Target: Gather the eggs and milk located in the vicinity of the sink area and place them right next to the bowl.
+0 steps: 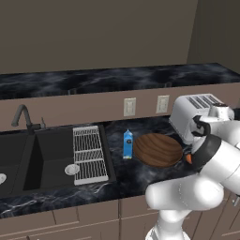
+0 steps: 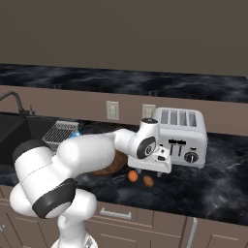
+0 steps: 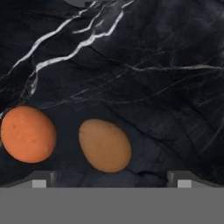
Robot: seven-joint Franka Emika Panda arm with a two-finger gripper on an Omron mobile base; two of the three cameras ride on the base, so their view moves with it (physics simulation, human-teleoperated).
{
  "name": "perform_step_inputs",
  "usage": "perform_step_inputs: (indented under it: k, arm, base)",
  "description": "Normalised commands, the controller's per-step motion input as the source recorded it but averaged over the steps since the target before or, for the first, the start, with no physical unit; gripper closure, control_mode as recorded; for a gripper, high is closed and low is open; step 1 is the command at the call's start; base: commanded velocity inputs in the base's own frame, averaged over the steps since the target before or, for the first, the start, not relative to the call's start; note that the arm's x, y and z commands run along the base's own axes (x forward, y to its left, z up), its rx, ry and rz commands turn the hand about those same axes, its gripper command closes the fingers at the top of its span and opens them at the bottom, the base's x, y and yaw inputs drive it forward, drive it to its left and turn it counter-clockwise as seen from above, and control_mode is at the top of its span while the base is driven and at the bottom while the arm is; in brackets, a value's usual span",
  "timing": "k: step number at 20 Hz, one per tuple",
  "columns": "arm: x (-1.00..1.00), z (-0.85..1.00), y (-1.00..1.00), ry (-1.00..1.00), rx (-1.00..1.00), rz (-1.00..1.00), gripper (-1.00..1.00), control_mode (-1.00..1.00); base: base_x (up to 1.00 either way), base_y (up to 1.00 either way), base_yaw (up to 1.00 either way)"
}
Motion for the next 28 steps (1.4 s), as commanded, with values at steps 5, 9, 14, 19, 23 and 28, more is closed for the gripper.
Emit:
perform_step_inputs:
  k: [5,9,14,19,23,28]
  arm:
    - [0.00,-0.27,0.00,0.01,0.00,0.08,-1.00,-1.00]
    - [0.01,-0.07,-0.01,0.00,0.01,0.01,-1.00,-1.00]
    - [0.00,-0.12,0.00,0.00,0.02,0.00,-1.00,-1.00]
    - [0.01,-0.20,-0.01,0.00,0.02,0.00,-1.00,-1.00]
    - [0.01,-0.20,-0.01,0.00,0.00,0.00,-1.00,-1.00]
    - [0.02,-0.19,0.00,0.00,0.00,0.00,-1.00,-1.00]
  base:
    - [0.00,0.00,0.00]
    - [0.00,0.00,0.00]
    - [0.00,0.00,0.00]
    - [0.00,0.00,0.00]
    - [0.00,0.00,0.00]
    - [0.00,0.00,0.00]
